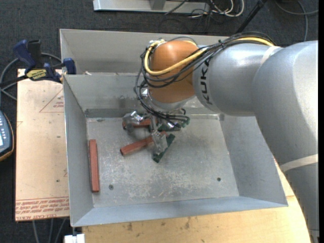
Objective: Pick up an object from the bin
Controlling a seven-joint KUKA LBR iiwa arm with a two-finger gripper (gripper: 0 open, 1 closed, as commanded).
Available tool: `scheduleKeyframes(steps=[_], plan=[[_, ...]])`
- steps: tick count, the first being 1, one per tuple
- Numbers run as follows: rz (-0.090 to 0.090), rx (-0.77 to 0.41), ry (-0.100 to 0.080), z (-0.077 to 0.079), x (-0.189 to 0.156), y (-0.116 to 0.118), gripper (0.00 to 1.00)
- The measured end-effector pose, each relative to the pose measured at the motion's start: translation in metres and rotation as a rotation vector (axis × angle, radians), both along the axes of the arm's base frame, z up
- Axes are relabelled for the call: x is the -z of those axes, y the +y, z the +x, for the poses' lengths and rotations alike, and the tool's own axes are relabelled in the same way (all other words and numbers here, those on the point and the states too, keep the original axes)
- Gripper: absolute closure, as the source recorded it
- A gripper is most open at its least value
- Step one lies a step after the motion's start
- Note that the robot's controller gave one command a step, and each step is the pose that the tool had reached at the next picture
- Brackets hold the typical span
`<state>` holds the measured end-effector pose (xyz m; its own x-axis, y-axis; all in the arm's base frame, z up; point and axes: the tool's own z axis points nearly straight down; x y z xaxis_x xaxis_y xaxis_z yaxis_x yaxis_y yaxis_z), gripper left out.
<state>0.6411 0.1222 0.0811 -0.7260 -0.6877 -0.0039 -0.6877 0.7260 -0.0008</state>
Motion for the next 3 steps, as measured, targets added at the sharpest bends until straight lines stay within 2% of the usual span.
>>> scheduleKeyframes(steps=[1,2,3], plan=[[0.0,0.002,0.006,-0.001,0.001,0.001,1.0],[0.001,-0.032,-0.01,0.004,-0.084,-0.008,1.0],[0.0,-0.036,-0.007,-0.002,-0.14,-0.028,1.0]])
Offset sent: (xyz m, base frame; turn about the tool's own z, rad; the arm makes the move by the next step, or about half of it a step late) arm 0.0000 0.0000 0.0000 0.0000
